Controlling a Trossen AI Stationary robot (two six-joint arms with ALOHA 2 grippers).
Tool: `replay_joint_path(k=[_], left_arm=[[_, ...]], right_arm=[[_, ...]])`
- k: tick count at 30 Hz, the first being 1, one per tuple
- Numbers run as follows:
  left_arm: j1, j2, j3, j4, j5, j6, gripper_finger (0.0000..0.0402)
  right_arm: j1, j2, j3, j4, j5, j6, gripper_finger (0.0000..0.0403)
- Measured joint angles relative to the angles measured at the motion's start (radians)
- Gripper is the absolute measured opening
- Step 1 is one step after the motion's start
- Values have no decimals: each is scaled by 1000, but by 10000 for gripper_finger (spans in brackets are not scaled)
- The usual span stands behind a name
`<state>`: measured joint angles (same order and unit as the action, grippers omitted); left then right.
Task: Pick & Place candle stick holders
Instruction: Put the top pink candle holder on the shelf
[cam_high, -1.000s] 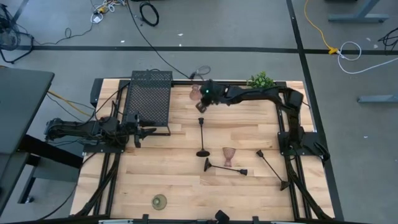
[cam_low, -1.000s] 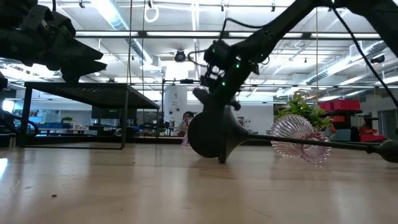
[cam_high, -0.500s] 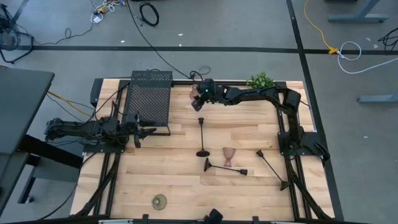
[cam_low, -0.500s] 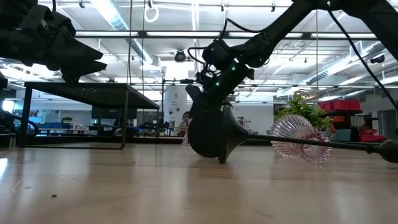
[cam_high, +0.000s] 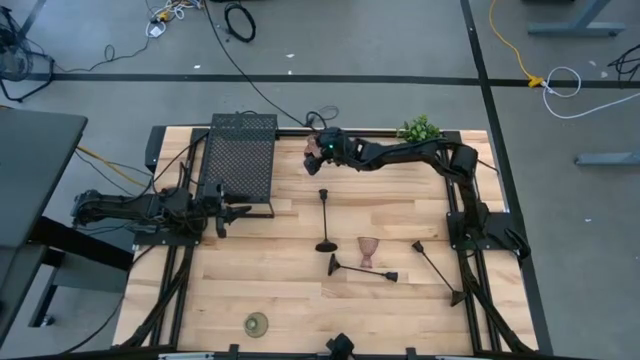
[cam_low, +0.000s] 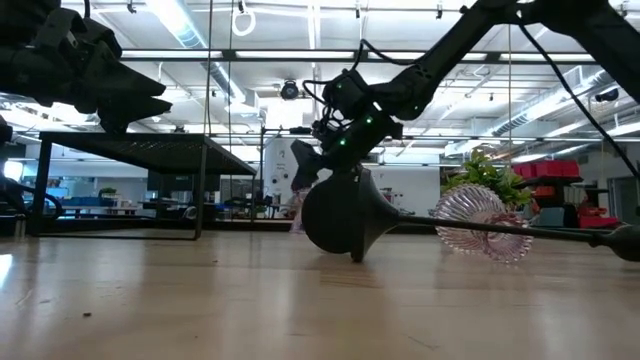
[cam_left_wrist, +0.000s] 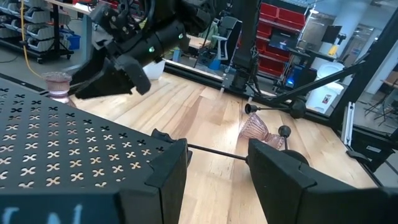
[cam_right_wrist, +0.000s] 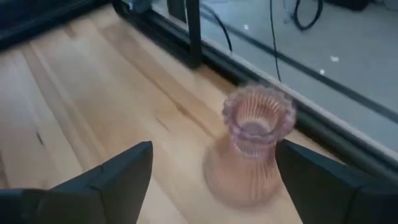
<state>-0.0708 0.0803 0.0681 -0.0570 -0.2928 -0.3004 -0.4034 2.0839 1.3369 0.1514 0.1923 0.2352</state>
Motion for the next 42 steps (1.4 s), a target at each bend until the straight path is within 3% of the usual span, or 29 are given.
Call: replay_joint_path(k=[22, 26, 31, 34, 38, 42], left_arm=[[0, 0, 0, 0, -14, 24, 172], [0, 0, 0, -1, -14, 24, 172], [0, 0, 0, 0, -14, 24, 172], [0, 0, 0, -1, -14, 24, 172], [0, 0, 0, -1, -6, 24, 172], [0, 0, 0, -1, 1, 23, 172]], right_arm=[[-27, 36, 16, 109, 42, 34, 323], [-32, 77, 89, 78, 10, 37, 323], [-28, 106, 221, -155, 43, -11, 323], [-28, 120, 239, -165, 50, -7, 321], [-28, 124, 235, -169, 68, 7, 289], [-28, 123, 236, -180, 58, 18, 213]])
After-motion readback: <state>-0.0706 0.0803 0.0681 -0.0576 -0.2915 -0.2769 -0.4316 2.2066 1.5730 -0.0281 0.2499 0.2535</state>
